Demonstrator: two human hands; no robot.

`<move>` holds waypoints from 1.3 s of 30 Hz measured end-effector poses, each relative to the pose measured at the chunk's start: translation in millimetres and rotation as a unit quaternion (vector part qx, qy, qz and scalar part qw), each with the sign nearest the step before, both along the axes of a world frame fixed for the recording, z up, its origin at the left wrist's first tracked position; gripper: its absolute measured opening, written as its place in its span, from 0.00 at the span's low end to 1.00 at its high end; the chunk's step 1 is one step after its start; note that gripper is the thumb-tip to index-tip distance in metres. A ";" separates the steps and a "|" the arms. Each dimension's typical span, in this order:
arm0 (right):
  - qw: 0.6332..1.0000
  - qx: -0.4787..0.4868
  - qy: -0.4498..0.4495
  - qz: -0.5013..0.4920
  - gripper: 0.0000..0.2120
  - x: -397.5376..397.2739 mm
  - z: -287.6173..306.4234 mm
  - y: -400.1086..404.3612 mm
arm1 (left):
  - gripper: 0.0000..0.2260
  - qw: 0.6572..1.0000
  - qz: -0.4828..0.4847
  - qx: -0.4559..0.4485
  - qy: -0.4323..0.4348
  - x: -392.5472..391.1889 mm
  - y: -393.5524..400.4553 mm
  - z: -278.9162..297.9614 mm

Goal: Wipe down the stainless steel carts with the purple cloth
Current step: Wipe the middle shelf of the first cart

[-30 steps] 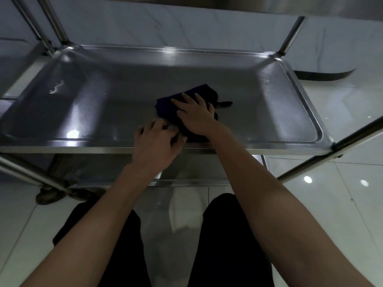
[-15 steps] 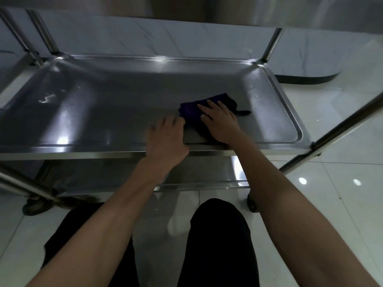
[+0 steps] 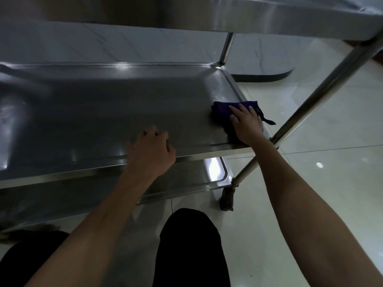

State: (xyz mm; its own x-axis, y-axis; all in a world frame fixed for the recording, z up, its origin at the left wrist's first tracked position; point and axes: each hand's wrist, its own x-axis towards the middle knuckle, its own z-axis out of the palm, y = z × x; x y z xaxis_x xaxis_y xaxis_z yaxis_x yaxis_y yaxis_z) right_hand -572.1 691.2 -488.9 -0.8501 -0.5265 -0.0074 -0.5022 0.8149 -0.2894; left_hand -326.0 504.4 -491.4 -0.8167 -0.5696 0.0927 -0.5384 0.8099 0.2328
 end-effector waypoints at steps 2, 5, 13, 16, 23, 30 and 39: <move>1.000 -0.013 -0.016 -0.015 0.22 -7.0 1.4 5.8 | 0.13 1.000 -0.002 0.003 0.001 0.1 1.2 0.9; 0.999 -0.011 -0.031 -0.017 0.22 -10.3 3.7 -1.0 | 0.13 1.000 0.001 -0.008 0.006 -0.3 3.6 1.4; 0.999 0.019 -0.028 0.020 0.23 -6.2 -1.3 -43.2 | 0.13 1.000 -0.009 -0.013 0.013 -0.6 -2.0 -0.2; 0.998 0.015 -0.036 0.052 0.23 8.9 -5.0 -78.4 | 0.15 0.998 -0.039 0.040 0.023 5.8 -17.5 4.1; 0.994 0.027 -0.051 0.092 0.23 37.8 -6.3 -134.1 | 0.16 0.999 0.025 0.047 -0.009 62.5 -93.0 18.5; 0.981 0.048 -0.057 0.179 0.22 84.5 -6.8 -206.7 | 0.21 0.999 0.004 0.014 -0.032 76.7 -91.1 2.0; 0.940 0.053 -0.075 0.329 0.22 147.4 -4.8 -289.1 | 0.21 1.000 0.001 0.016 0.002 89.0 -88.1 -4.3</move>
